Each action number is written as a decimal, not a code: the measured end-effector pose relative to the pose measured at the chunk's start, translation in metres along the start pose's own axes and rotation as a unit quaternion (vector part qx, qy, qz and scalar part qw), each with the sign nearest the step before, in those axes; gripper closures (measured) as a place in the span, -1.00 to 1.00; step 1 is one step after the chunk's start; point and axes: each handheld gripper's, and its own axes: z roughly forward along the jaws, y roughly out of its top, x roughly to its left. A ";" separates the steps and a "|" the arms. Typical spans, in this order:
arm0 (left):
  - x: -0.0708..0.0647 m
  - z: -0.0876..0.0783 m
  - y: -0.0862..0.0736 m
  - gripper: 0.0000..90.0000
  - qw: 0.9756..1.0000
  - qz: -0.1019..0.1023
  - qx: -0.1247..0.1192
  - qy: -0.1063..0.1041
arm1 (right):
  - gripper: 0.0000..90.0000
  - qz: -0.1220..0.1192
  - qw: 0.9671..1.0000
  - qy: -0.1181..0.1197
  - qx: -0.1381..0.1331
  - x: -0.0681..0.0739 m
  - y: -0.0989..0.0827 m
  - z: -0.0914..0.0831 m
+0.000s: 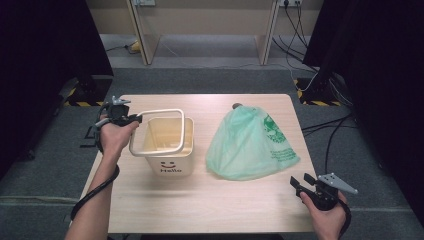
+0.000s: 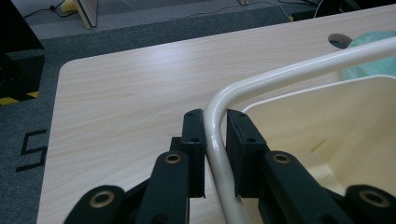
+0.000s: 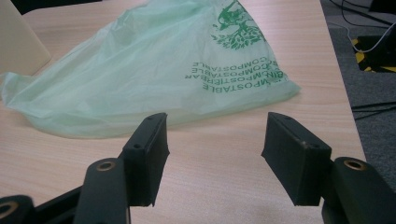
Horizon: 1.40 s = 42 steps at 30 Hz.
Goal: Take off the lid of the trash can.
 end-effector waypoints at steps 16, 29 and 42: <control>0.014 -0.008 -0.008 0.71 1.000 -0.007 0.001 0.003 | -0.12 0.002 1.000 -0.001 0.000 0.000 0.000 0.000; 0.027 -0.014 -0.014 0.71 1.000 -0.014 0.000 0.010 | -0.12 0.003 1.000 -0.001 0.000 0.000 0.000 0.000; 0.043 -0.019 -0.024 0.71 0.999 -0.028 0.003 0.018 | -0.12 0.003 1.000 -0.001 0.000 0.000 0.000 -0.001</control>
